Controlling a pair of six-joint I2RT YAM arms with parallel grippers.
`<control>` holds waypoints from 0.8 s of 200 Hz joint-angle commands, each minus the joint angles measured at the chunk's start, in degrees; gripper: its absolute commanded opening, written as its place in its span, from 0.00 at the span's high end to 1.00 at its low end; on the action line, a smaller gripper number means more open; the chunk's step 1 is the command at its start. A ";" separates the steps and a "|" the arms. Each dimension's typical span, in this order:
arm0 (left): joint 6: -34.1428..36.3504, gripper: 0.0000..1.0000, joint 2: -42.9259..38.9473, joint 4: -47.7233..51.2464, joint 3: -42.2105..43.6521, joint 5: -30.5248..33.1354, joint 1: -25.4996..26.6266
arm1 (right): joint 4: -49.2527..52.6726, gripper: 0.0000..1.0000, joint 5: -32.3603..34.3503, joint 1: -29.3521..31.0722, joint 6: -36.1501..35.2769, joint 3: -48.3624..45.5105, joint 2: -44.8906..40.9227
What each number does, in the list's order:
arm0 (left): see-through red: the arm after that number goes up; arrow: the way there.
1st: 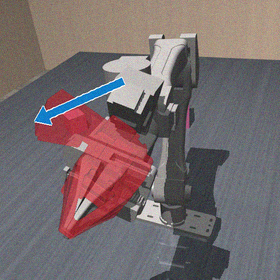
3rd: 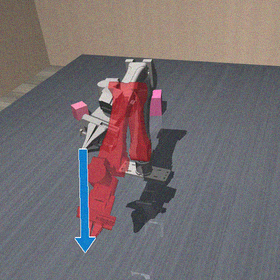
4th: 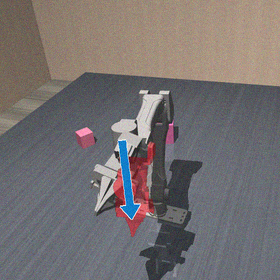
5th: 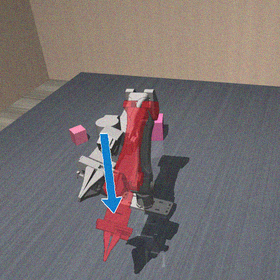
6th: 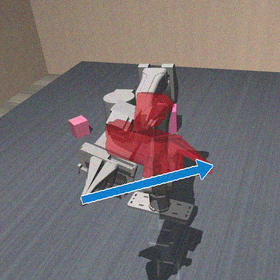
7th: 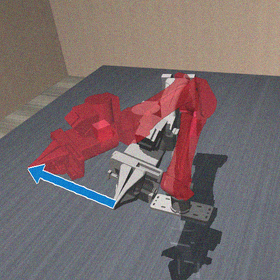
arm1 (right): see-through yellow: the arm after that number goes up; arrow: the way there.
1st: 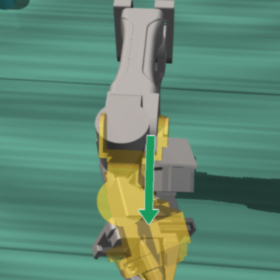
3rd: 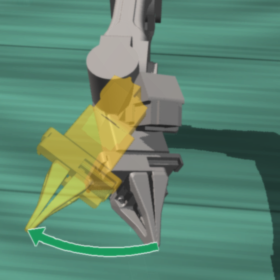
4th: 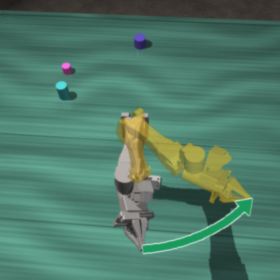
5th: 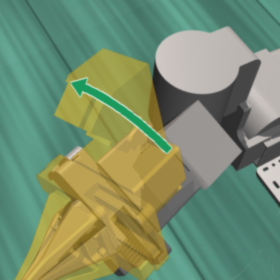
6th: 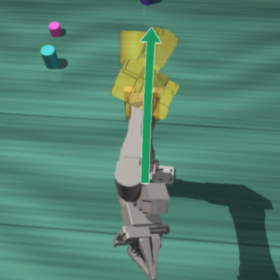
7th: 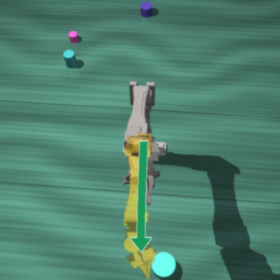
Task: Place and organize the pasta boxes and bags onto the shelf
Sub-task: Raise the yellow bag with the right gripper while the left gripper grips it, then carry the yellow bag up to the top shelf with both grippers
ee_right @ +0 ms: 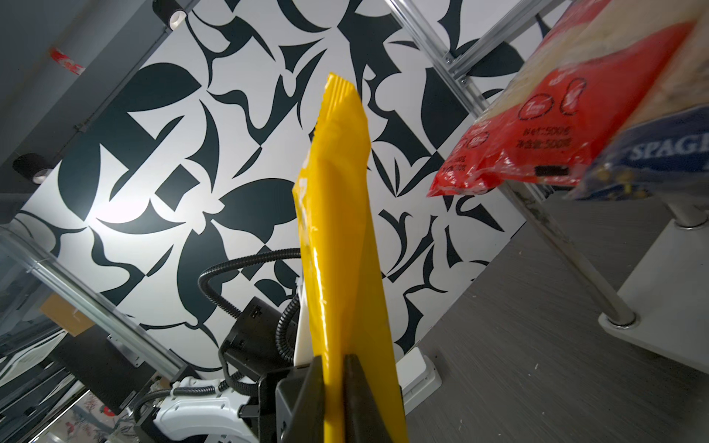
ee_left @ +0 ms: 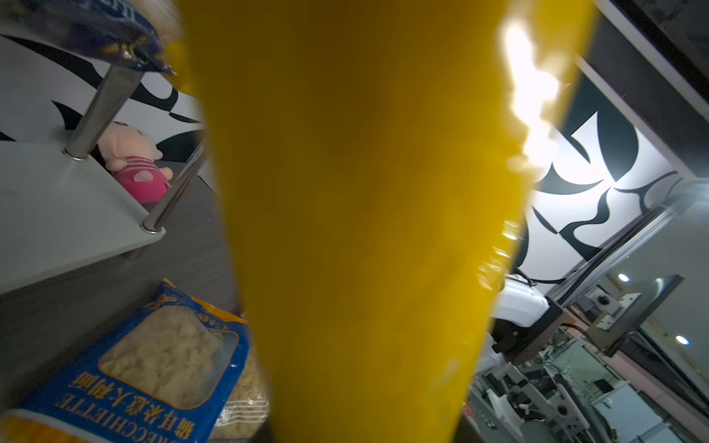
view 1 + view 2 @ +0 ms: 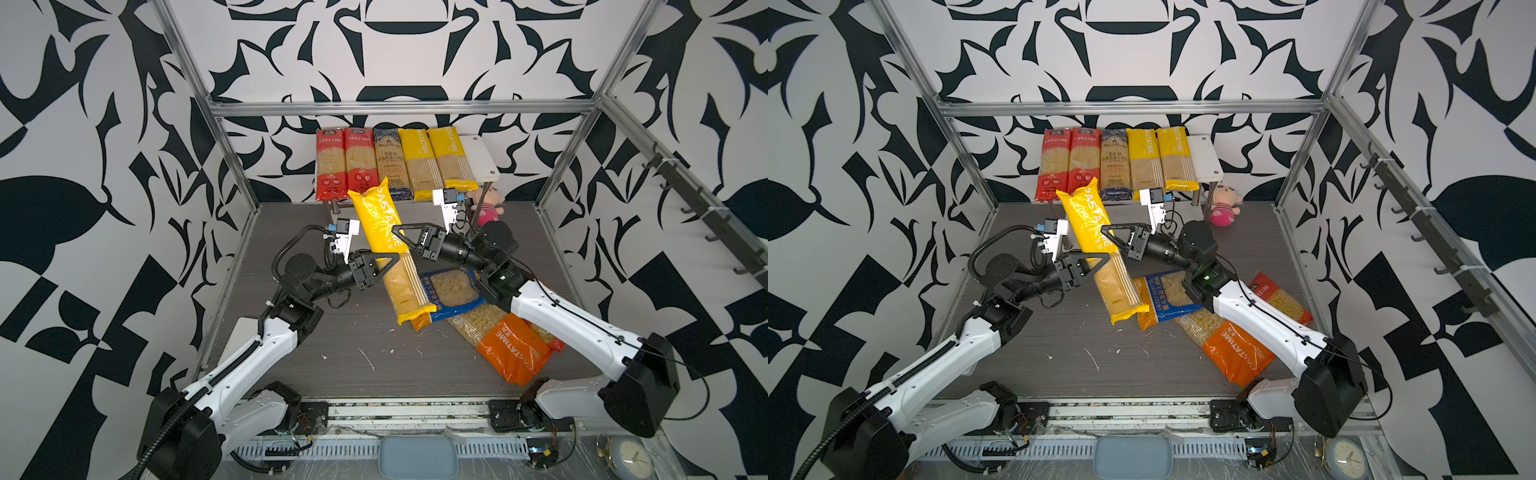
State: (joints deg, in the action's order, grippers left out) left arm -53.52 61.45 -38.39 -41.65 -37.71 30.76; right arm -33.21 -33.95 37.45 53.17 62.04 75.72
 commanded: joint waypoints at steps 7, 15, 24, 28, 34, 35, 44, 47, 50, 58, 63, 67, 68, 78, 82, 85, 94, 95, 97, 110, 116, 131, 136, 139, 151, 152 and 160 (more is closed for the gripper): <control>-2.45 0.73 0.98 -5.78 -4.35 0.34 0.10 | -2.66 0.75 2.41 -1.10 0.45 -0.71 -4.91; -2.96 0.75 1.34 -6.11 -4.95 0.66 0.11 | -2.00 0.67 2.85 -1.55 0.26 -1.54 -5.70; -3.31 0.76 1.73 -6.39 -5.55 1.18 0.13 | -1.10 0.56 3.69 -2.29 0.27 -2.95 -6.76; -3.44 0.77 1.82 -6.50 -5.83 1.53 0.16 | -0.57 0.53 4.21 -2.65 0.33 -3.72 -7.42; -3.50 0.78 2.01 -6.48 -6.34 2.14 0.10 | 0.30 0.48 5.18 -3.23 0.36 -5.18 -8.55; -3.47 0.78 2.01 -6.45 -6.38 2.26 0.05 | 0.50 0.47 5.37 -3.38 0.36 -5.31 -8.74; -3.52 0.79 2.27 -6.23 -7.31 3.32 0.01 | 1.54 0.38 7.13 -4.29 0.36 -8.18 -11.00; -3.49 0.79 2.34 -6.18 -7.68 3.65 0.00 | 1.95 0.36 7.75 -4.65 0.25 -9.11 -11.87; -3.44 0.79 2.42 -6.19 -7.92 3.91 0.00 | 2.44 0.34 8.41 -4.91 0.08 -10.08 -12.71; -3.35 0.79 2.68 -6.17 -8.86 4.98 0.00 | 4.73 0.28 10.24 -5.36 -0.96 -12.18 -14.78; -3.41 0.80 2.86 -5.95 -9.41 5.65 -0.14 | 6.68 0.24 11.41 -5.50 -1.75 -13.25 -16.49; -3.31 0.80 3.02 -5.72 -9.94 6.26 -0.25 | 8.43 0.22 12.40 -5.43 -2.61 -13.89 -17.77; -3.29 0.80 3.04 -5.72 -10.03 6.38 -0.22 | 8.95 0.21 12.54 -5.45 -2.84 -14.06 -18.05; -3.25 0.80 3.75 -5.25 -11.29 7.85 -0.50 | 12.41 0.17 14.27 -5.39 -3.87 -15.77 -20.58; -3.18 0.80 4.10 -5.29 -11.82 8.27 -0.60 | 12.75 0.16 14.47 -5.44 -3.55 -16.63 -21.44; -3.16 0.80 4.38 -5.27 -12.20 8.61 -0.65 | 12.87 0.16 14.64 -5.41 -3.18 -17.40 -22.09; -3.19 0.80 5.29 -5.54 -13.40 9.50 -0.66 | 12.87 0.14 15.50 -5.33 -1.85 -19.52 -23.86; -3.23 0.80 5.45 -5.59 -13.52 9.54 -0.64 | 12.84 0.14 15.59 -5.31 -1.72 -19.64 -24.04; -3.36 0.80 5.72 -5.74 -13.76 9.69 -0.69 | 12.78 0.14 15.72 -5.16 -1.43 -20.15 -24.35; -4.58 0.80 7.51 -7.10 -15.42 10.23 -0.70 | 12.62 0.12 16.56 -4.53 -0.29 -22.46 -26.28; -5.30 0.80 8.36 -7.98 -16.05 10.44 -0.70 | 12.52 0.12 17.23 -4.05 -0.03 -23.22 -26.98; -6.54 0.81 10.39 -9.77 -17.71 10.88 -0.51 | 10.83 0.11 18.25 -2.56 0.62 -24.45 -27.71; -7.04 0.81 10.92 -10.11 -18.24 10.95 -0.41 | 10.34 0.11 18.62 -2.22 0.72 -24.51 -27.56; -7.23 0.81 11.04 -10.31 -18.50 11.07 -0.36 | 10.09 0.11 18.92 -1.90 0.85 -24.51 -27.44; -8.19 0.81 13.47 -11.70 -19.32 11.50 0.16 | 7.77 0.11 20.24 -0.71 0.88 -24.81 -26.52; -8.27 0.81 13.58 -11.75 -19.47 11.51 0.17 | 7.48 0.11 20.33 -0.63 0.88 -24.83 -26.38; -8.82 0.81 14.23 -12.39 -20.03 11.90 0.60 | 4.68 0.11 21.25 0.25 0.97 -25.27 -25.34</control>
State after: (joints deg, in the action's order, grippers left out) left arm -59.40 74.32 -39.79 -57.14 -28.21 30.44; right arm -20.75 -16.58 35.62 53.52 37.19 49.21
